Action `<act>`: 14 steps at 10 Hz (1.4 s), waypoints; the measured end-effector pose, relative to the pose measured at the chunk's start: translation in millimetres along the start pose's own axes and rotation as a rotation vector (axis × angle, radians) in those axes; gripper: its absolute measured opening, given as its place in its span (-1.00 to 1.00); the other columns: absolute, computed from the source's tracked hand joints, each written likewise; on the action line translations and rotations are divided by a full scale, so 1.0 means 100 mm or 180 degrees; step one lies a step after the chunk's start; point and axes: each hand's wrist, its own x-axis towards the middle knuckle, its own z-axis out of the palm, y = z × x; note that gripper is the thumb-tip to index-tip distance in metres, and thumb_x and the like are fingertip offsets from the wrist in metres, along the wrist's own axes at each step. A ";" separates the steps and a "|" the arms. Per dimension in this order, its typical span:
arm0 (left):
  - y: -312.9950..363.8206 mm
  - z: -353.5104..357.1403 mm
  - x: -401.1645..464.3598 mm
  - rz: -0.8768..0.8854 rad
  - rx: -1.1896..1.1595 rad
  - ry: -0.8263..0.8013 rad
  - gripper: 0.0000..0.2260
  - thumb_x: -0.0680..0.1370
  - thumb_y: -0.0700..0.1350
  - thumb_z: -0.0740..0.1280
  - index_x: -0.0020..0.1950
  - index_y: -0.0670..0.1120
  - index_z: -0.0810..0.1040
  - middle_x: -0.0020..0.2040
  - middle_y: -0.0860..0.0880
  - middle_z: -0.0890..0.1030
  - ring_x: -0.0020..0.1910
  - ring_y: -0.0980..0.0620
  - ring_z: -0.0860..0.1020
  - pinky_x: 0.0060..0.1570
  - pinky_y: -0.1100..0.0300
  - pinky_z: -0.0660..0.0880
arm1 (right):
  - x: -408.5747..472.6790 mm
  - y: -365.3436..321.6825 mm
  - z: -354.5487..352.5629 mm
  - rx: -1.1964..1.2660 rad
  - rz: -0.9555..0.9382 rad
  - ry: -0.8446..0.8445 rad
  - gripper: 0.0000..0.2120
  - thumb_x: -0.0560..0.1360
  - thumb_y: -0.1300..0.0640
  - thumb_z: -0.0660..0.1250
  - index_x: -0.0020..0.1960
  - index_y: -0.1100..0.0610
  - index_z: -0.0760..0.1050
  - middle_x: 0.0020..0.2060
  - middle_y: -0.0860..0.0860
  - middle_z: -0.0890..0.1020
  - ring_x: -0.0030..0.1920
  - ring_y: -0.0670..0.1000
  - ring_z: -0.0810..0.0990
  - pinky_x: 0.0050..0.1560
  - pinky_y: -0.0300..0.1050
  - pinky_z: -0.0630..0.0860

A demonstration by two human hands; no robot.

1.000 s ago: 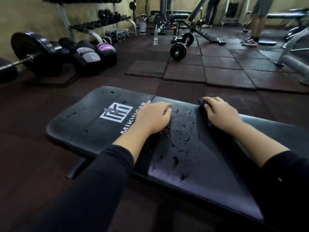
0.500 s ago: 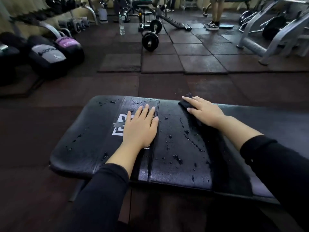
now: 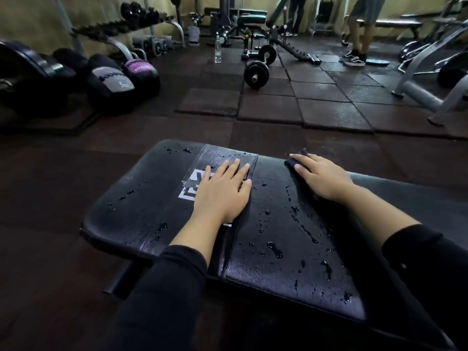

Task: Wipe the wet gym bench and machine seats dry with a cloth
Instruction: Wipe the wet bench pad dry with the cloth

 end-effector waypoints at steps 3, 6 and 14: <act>0.02 0.00 0.00 -0.0027 0.0071 0.0000 -0.55 0.67 0.11 -0.11 0.58 0.17 -0.03 0.58 0.16 -0.05 0.55 0.16 -0.12 0.52 0.00 -0.20 | 0.16 -0.60 0.23 -0.0216 -0.0819 -0.0138 -0.56 0.65 -0.03 -0.06 0.52 -0.05 0.07 0.52 -0.01 0.12 0.52 -0.02 0.02 0.49 -0.07 -0.06; -0.01 0.01 0.02 -0.0022 -0.0001 0.0002 -0.55 0.67 0.12 -0.09 0.57 0.19 -0.01 0.58 0.17 -0.04 0.55 0.17 -0.10 0.52 0.01 -0.21 | -0.38 0.24 -0.11 -0.0063 -0.1367 -0.0591 -0.58 0.59 -0.13 -0.03 0.42 -0.35 0.07 0.48 -0.27 0.10 0.45 -0.32 -0.07 0.43 -0.34 -0.13; 0.01 0.02 0.03 -0.0046 0.0016 0.0018 -0.55 0.67 0.12 -0.08 0.57 0.19 0.00 0.58 0.17 -0.03 0.55 0.17 -0.10 0.52 0.01 -0.20 | 0.08 0.20 -0.08 -0.0035 -0.0760 -0.0211 -0.63 0.62 -0.07 0.04 0.42 -0.29 0.20 0.47 -0.14 0.22 0.48 -0.16 0.11 0.35 -0.26 0.07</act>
